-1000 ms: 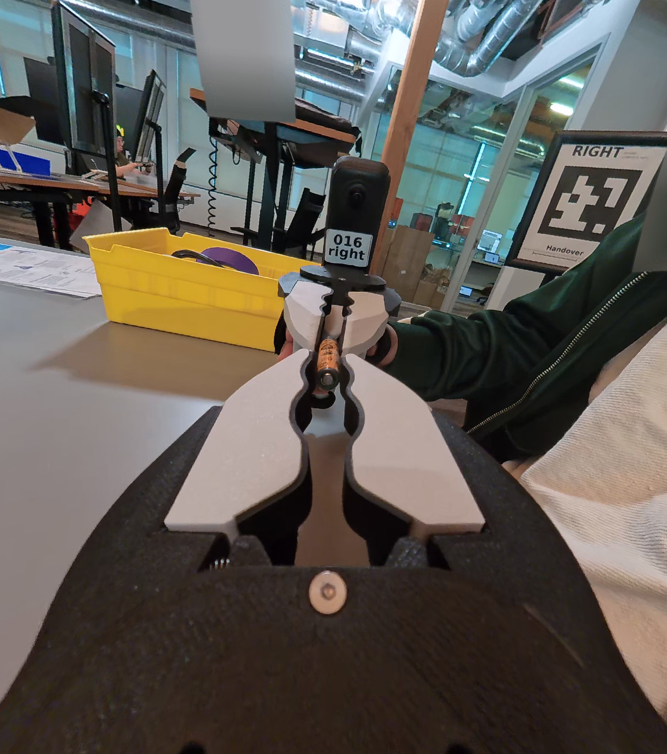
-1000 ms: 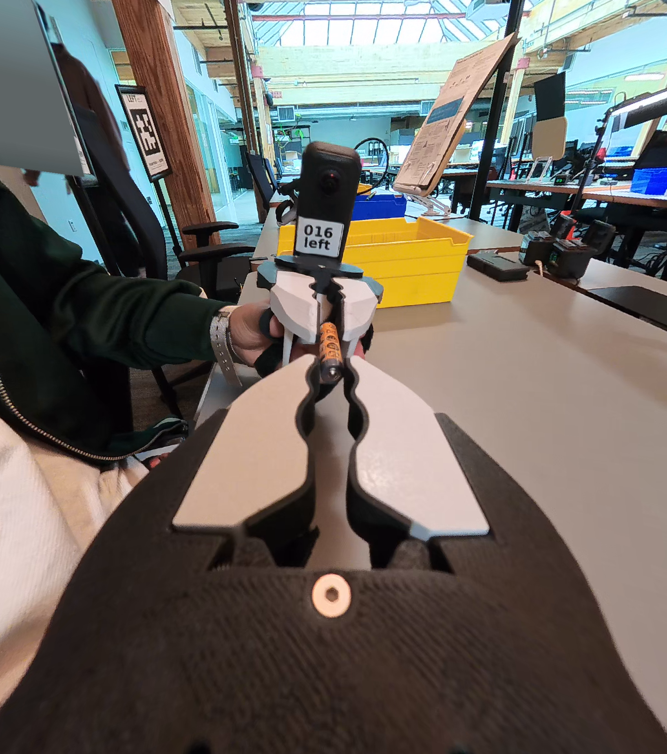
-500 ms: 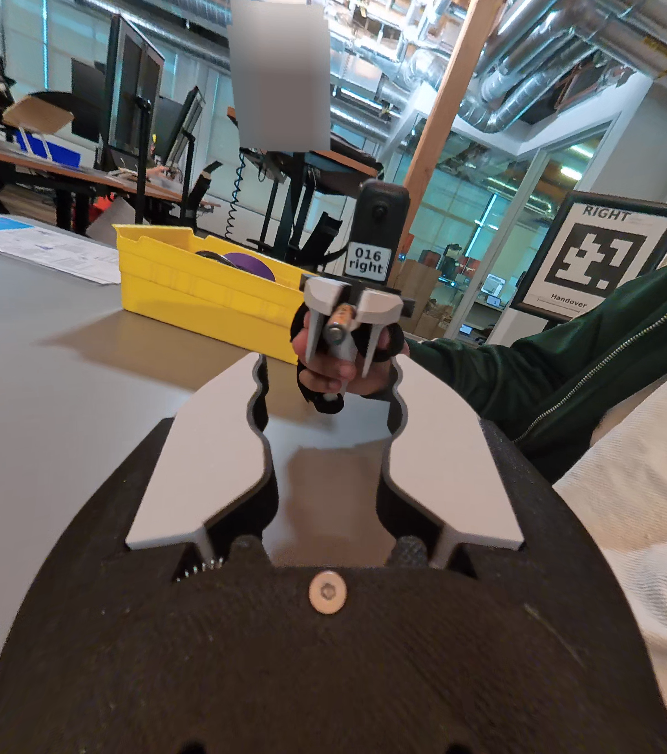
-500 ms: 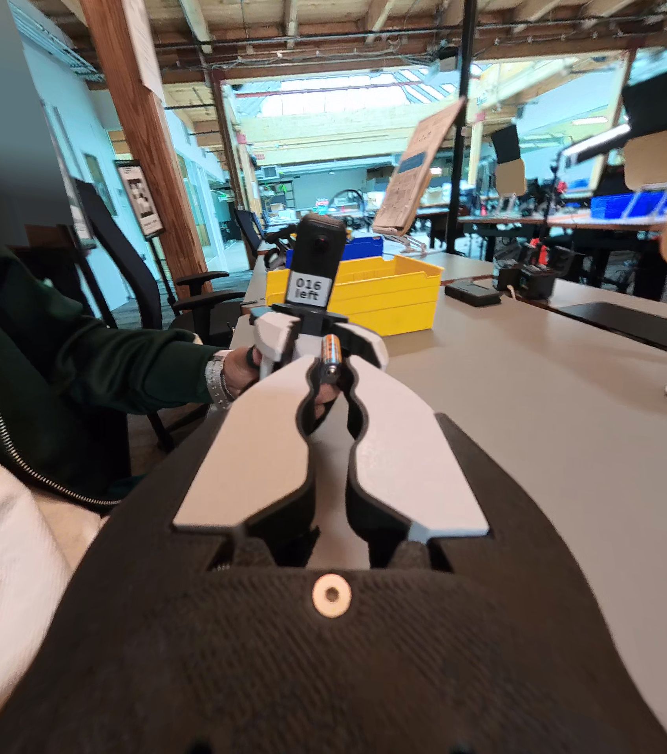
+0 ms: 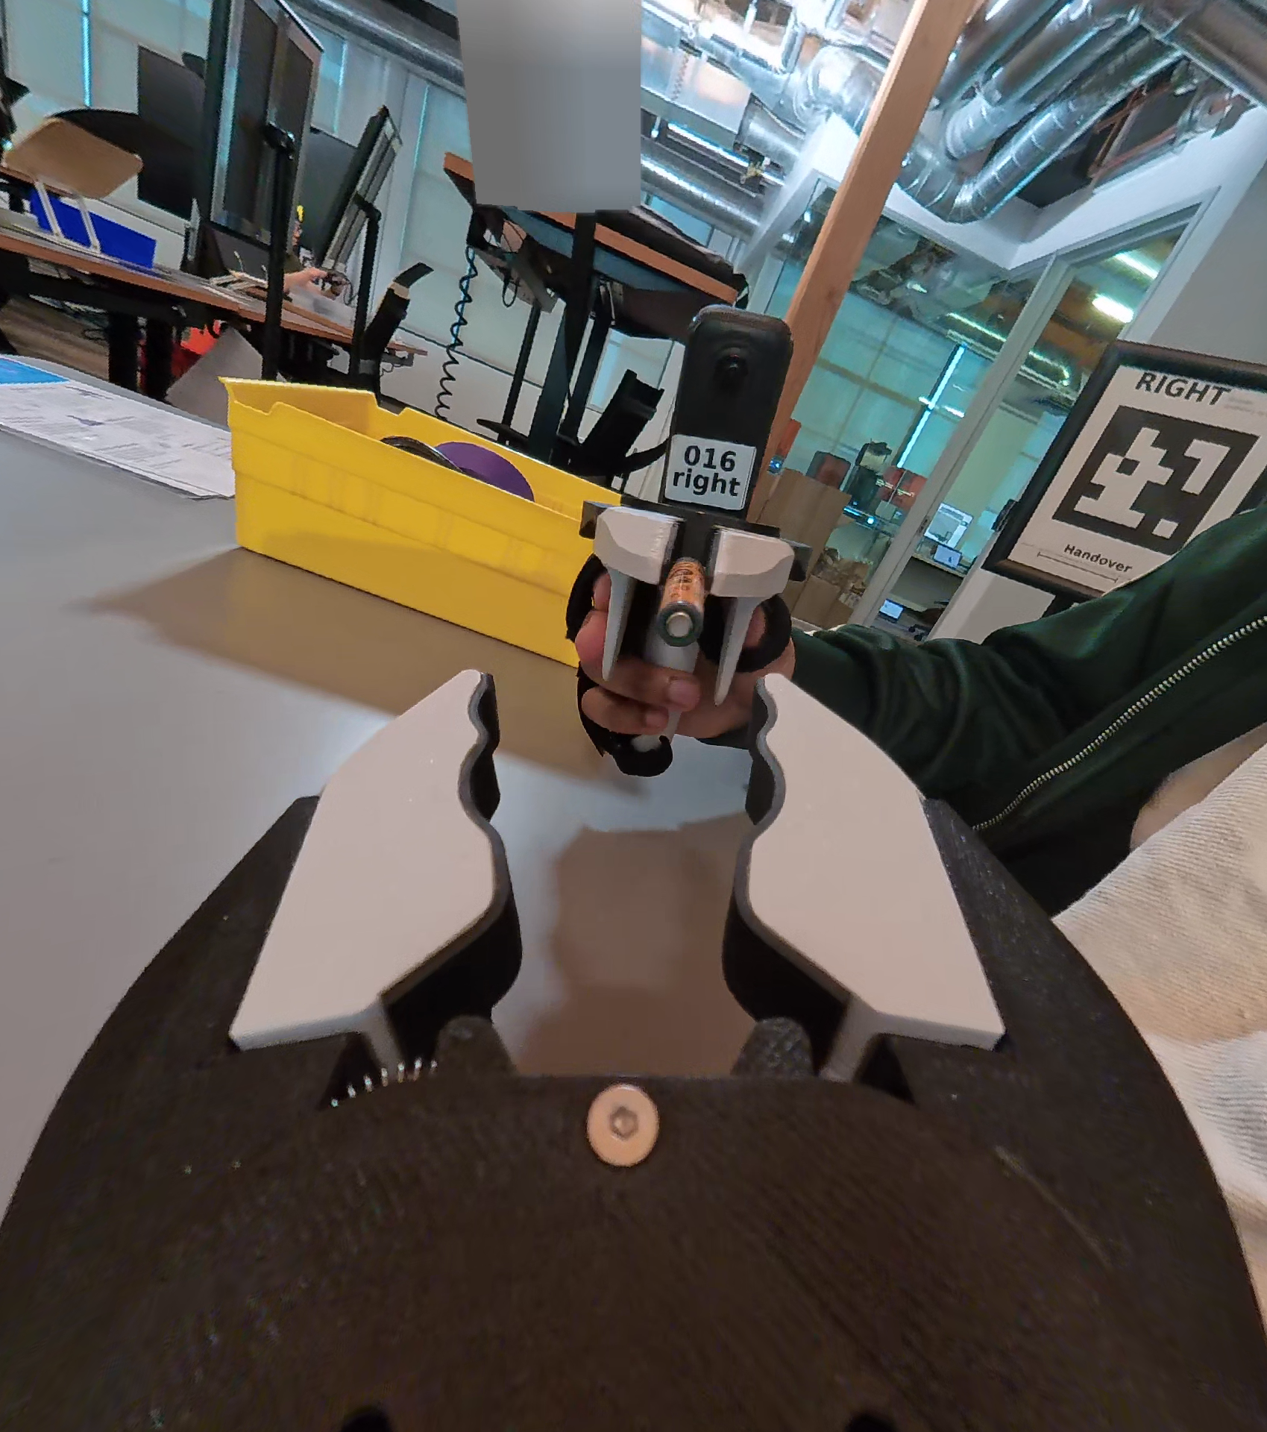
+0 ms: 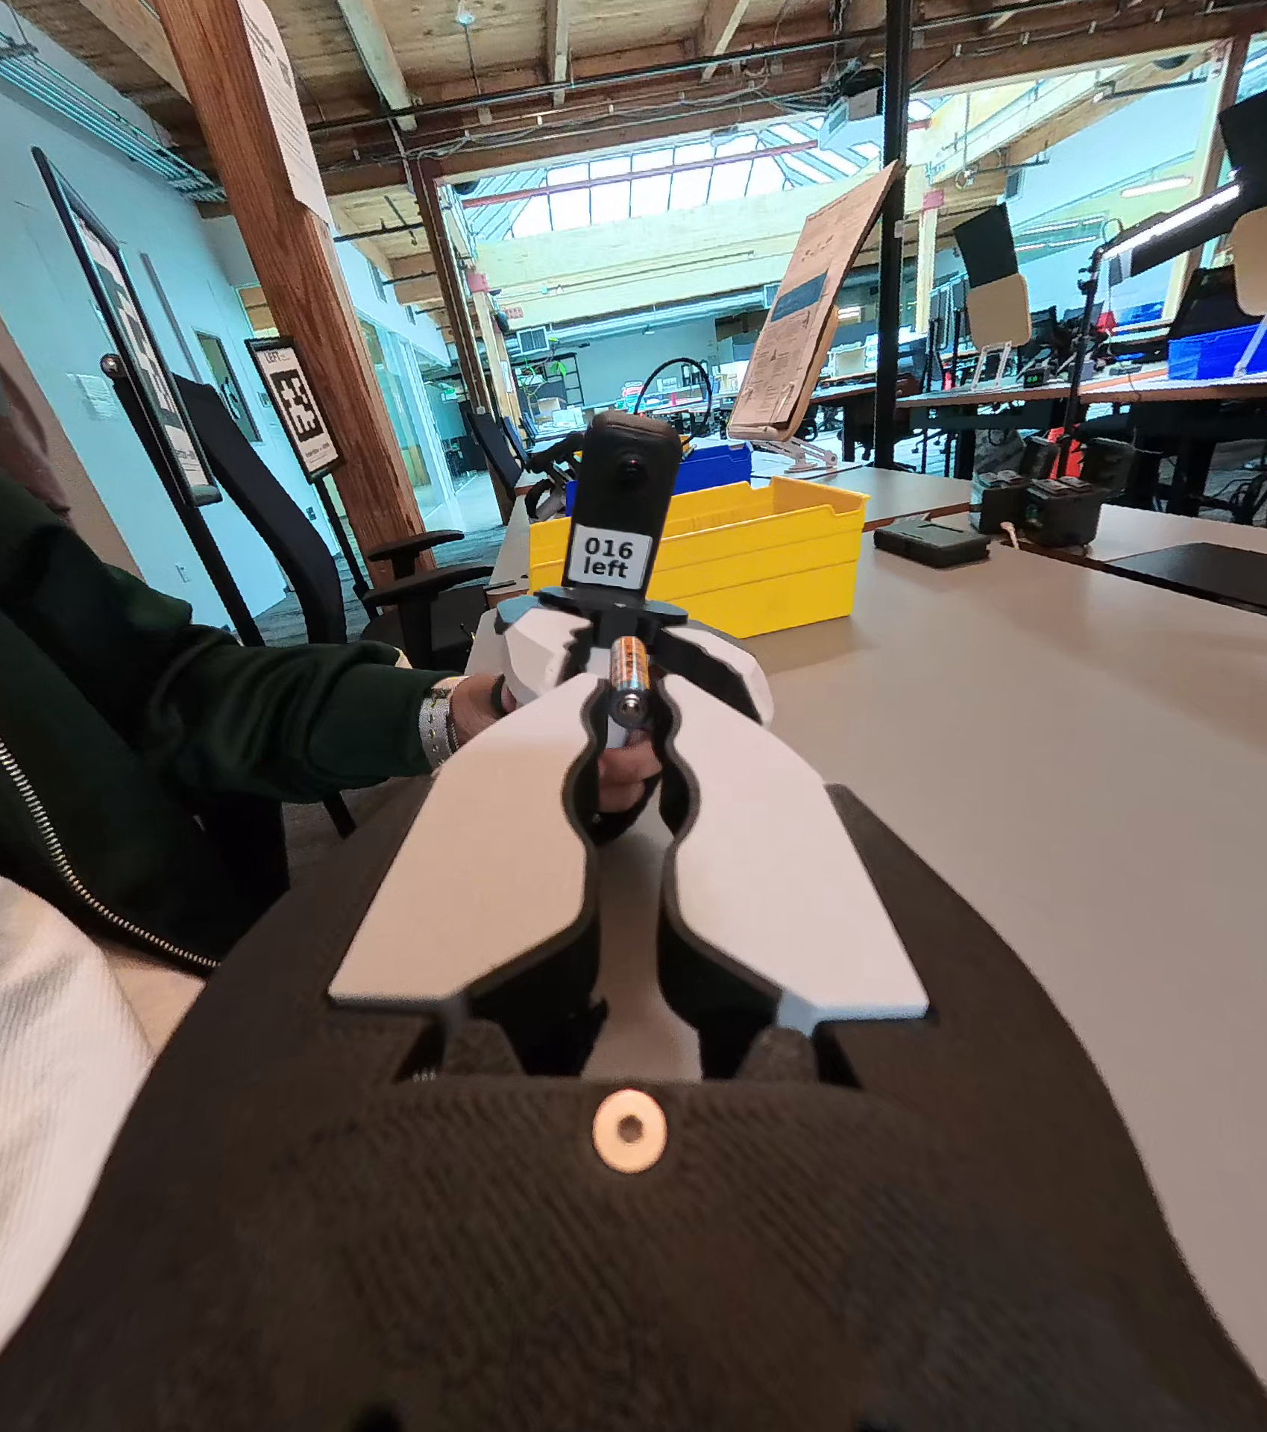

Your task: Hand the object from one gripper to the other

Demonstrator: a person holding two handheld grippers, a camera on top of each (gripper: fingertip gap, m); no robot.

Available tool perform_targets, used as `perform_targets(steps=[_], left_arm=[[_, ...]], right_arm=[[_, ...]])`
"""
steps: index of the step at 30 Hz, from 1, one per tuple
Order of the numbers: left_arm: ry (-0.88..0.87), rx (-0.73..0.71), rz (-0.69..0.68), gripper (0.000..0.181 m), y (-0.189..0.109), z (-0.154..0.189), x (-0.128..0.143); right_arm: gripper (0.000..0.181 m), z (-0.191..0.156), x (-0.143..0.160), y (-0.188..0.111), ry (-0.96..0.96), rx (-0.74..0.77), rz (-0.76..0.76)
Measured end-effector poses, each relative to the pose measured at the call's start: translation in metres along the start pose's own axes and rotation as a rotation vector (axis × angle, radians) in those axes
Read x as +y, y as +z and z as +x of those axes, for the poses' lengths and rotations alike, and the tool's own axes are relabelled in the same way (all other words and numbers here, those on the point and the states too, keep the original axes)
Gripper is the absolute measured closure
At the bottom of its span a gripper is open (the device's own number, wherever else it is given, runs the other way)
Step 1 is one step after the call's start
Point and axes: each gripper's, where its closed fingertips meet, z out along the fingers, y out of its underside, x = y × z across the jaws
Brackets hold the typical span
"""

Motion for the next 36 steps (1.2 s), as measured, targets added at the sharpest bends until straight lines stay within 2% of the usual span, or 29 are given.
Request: perform_targets(steps=[13,26,31,36], left_arm=[[-0.007,-0.017,0.003,0.132,-0.019,0.008,0.003],[-0.002,-0.069,0.106,0.15,-0.047,0.013,-0.011],[0.025,-0.033,0.076,0.171,-0.044,0.02,-0.008],[0.078,-0.039,0.041,0.171,-0.037,0.02,-0.008]], right_arm=[[0.171,-0.001,0.003,0.02,0.007,-0.069,0.004],[0.171,-0.009,0.014,0.047,0.007,-0.169,-0.042],[0.171,-0.013,0.017,0.05,-0.003,-0.172,-0.057],[0.171,-0.013,0.016,0.044,-0.002,-0.154,-0.052]])
